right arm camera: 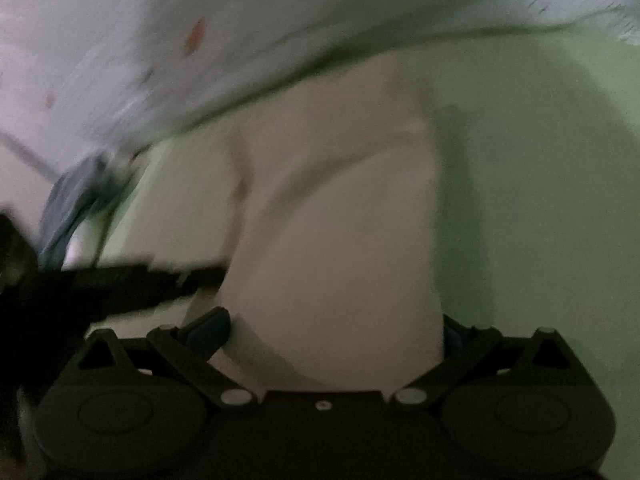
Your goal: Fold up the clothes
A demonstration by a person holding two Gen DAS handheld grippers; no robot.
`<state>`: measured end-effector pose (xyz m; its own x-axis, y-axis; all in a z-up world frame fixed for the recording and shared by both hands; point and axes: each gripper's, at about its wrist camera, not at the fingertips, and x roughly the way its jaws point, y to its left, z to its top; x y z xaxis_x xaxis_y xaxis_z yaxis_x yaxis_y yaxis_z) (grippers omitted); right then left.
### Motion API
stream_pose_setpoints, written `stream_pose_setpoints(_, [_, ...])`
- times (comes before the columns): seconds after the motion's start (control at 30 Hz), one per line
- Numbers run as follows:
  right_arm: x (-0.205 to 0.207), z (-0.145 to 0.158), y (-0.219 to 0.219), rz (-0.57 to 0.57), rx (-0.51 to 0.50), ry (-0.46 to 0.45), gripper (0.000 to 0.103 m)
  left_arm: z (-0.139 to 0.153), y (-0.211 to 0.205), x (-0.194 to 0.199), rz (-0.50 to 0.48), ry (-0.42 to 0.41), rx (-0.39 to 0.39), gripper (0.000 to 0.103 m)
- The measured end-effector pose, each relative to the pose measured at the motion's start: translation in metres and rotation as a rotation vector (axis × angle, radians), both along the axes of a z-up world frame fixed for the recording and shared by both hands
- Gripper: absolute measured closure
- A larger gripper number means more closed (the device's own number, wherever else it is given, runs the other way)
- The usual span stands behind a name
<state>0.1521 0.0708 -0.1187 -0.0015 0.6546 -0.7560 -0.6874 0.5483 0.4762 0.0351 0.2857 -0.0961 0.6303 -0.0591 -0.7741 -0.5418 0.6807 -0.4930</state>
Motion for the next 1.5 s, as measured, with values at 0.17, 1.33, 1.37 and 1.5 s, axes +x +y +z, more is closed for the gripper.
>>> stream_pose_setpoints(0.17, [-0.007,0.015,-0.013,-0.009,-0.023,-0.059,0.003,0.011,0.012,-0.019,0.031,-0.023,-0.023,0.078])
stream_pose_setpoints(1.33, [0.035,0.062,0.006,-0.088,0.023,-0.399,0.090,0.078,-0.004,0.020,-0.102,-0.217,0.255,0.098])
stream_pose_setpoints(1.37, [0.032,0.065,0.008,-0.083,0.001,-0.413,0.089,0.081,-0.006,0.018,-0.107,-0.221,0.265,0.098])
stream_pose_setpoints(1.5, [0.036,0.060,0.010,-0.104,-0.028,-0.395,0.081,0.079,-0.008,0.019,-0.112,-0.198,0.292,0.099])
